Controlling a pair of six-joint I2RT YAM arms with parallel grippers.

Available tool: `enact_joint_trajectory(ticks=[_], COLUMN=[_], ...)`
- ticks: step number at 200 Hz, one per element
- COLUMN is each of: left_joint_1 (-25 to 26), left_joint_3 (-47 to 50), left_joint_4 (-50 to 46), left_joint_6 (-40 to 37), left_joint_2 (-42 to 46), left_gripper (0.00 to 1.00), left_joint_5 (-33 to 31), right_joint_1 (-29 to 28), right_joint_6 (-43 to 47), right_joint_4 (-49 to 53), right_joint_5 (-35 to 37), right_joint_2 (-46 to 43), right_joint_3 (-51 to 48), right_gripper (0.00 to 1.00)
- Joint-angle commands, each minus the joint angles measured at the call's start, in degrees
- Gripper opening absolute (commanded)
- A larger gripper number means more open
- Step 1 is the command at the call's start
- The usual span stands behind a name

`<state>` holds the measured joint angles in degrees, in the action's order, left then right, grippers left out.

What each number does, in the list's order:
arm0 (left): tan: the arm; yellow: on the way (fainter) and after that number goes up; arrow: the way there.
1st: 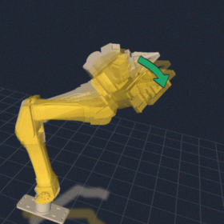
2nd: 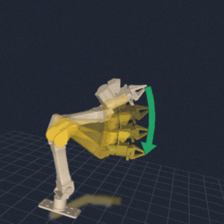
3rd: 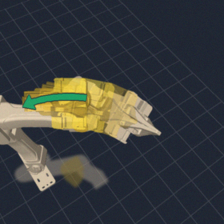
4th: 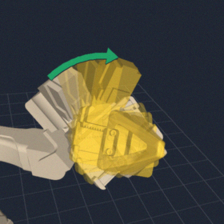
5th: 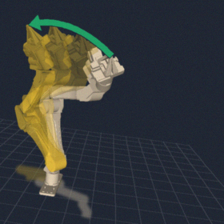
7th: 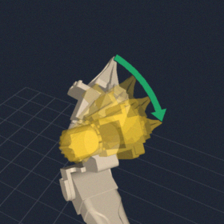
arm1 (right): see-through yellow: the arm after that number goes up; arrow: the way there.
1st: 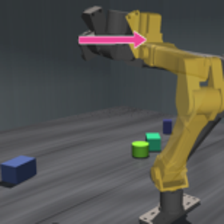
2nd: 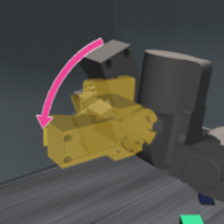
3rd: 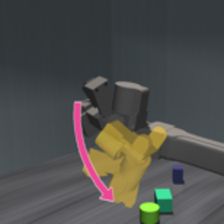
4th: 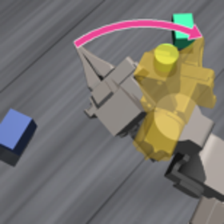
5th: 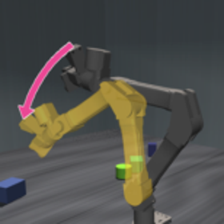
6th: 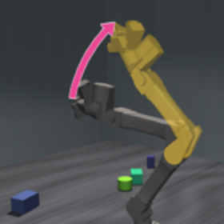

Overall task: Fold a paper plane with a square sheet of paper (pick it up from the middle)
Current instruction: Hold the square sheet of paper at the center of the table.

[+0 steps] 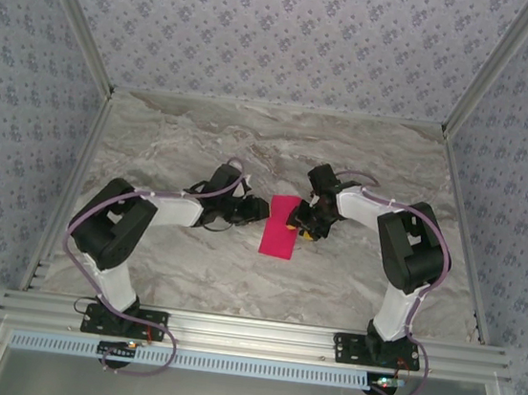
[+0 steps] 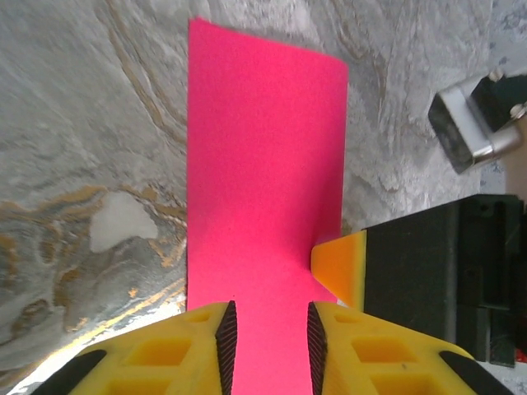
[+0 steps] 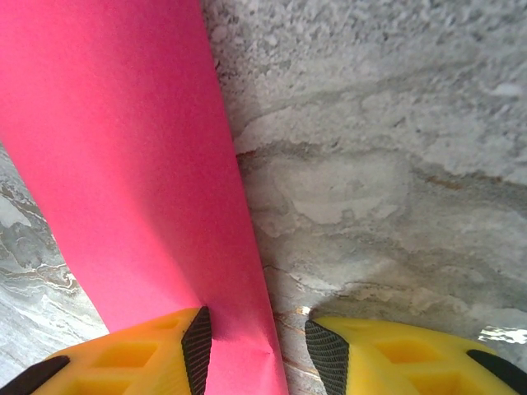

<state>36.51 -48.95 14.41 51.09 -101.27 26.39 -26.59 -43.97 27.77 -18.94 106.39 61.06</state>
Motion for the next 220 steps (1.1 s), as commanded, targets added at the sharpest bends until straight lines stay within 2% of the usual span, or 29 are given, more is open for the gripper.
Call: enact_joint_trajectory(ticks=[1, 100, 220], left_joint_1=[1.01, 3.06, 3.08], left_joint_3=[-2.78, -6.18, -6.61], left_joint_4=[1.76, -0.90, -3.17], left_joint_6=[0.23, 0.22, -0.14], left_joint_2=[-1.90, -8.09, -9.42], left_gripper=[0.28, 0.18, 0.16], left_joint_5=[2.29, 2.98, 0.77], right_joint_1=[-0.62, -1.45, -1.91], right_joint_6=[-0.72, -0.68, -1.50], right_joint_4=[3.08, 3.18, 3.37], right_joint_5=[12.17, 13.14, 14.02], right_joint_2=[9.36, 10.33, 10.86], right_joint_3=[-5.97, -6.21, -6.69], right_gripper=[0.46, 0.47, 0.48])
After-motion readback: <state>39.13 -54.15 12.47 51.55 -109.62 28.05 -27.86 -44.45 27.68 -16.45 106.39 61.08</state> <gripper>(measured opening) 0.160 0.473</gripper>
